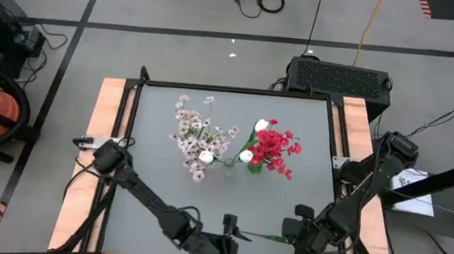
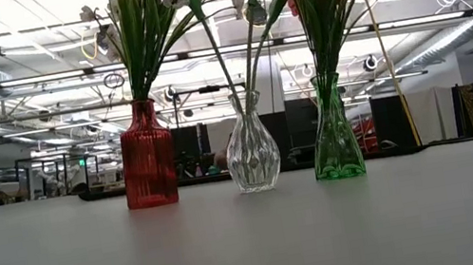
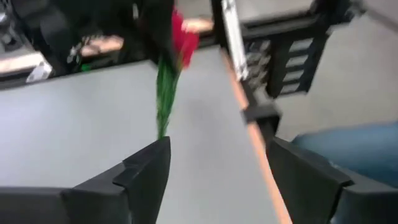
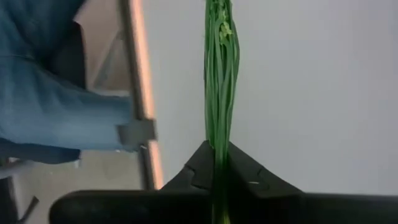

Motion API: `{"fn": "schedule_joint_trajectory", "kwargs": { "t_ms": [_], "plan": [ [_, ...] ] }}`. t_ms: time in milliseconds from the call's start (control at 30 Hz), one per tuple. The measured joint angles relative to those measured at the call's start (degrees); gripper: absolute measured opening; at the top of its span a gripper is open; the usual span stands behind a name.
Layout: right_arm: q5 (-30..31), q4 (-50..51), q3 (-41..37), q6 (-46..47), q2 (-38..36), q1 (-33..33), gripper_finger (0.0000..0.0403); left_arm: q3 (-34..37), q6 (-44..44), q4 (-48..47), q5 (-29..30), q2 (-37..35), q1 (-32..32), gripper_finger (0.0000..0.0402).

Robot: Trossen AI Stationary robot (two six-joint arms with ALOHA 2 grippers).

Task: Sort flowers into vase by color
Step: Put the red flower into the green flower vase

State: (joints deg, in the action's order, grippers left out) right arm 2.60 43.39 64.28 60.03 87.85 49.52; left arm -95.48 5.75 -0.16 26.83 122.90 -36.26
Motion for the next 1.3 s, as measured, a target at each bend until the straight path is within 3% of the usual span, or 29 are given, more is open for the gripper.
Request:
{"fn": "schedule_joint_trajectory", "kwargs": {
  "t_ms": [167,233,333,567,767,1100,1300],
  "plan": [
    [0.04,0.81,3.2,-3.08,0.0,-2.77,0.0005,-1.96,1.45,-7.46,1.2,2.35,1.42,0.0253],
    [0.1,1.31,3.55,-3.73,0.0,-3.37,0.0005,-2.04,1.4,-8.2,4.69,2.41,1.46,0.025],
    [-0.9,1.54,3.62,-3.87,0.0,-4.03,0.0006,-2.12,-0.58,-8.32,9.07,2.39,1.19,0.0244],
    [-2.64,1.97,3.62,-3.71,0.0,-4.15,0.0006,-2.12,-7.92,-5.49,12.59,2.39,-0.32,0.0233],
    [-2.72,1.84,3.62,-3.72,0.0,-4.15,0.0006,-2.08,-2.34,-15.95,12.46,2.35,2.03,0.0225],
    [-2.74,2.94,3.62,-2.72,0.0,-4.15,0.0006,-2.06,-5.94,-14.75,12.51,2.35,2.03,0.0096],
    [-2.68,3.55,3.62,-2.25,0.0,-4.15,0.0006,-2.06,-6.69,-13.75,12.52,2.35,1.22,0.0066]
  ]
}}
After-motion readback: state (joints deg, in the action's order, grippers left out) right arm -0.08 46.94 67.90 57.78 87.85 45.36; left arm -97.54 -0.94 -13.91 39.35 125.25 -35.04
